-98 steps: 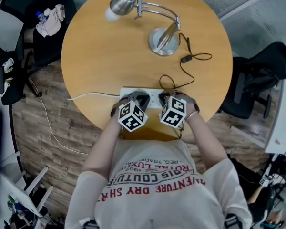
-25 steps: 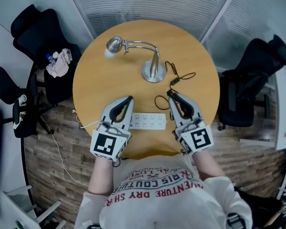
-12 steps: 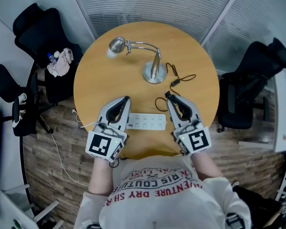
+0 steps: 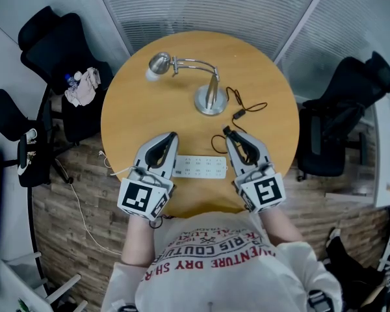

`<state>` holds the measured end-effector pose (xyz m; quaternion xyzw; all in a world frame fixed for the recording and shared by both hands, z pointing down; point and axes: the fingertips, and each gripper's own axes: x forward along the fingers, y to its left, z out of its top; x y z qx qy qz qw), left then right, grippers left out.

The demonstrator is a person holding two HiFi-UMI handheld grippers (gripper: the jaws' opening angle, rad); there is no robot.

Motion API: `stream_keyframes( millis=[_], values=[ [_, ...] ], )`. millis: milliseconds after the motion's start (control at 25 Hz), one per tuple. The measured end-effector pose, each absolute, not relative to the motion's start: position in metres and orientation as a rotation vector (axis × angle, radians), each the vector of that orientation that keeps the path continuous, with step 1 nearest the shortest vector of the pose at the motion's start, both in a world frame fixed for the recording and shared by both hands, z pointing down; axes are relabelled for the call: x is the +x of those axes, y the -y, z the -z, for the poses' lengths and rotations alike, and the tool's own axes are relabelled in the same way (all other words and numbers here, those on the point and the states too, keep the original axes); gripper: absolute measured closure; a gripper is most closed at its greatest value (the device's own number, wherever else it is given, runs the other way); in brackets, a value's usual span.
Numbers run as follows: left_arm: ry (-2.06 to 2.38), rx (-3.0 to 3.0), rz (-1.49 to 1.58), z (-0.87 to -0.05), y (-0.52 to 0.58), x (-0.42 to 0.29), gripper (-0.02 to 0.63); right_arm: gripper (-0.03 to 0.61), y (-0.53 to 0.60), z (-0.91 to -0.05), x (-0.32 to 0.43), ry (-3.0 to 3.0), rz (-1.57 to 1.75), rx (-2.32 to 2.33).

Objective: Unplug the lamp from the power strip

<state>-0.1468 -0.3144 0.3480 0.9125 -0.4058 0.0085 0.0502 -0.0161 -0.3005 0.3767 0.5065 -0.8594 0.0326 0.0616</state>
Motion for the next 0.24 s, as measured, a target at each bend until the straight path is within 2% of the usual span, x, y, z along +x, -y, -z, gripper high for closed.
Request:
stream_keyframes(
  millis=[240],
  values=[
    [1.230,2.781,-0.037,-0.3502,0.3157,-0.1455,0.586,0.506,0.3016,-0.3803,-0.0170,2.587,-0.101,1.527]
  ],
)
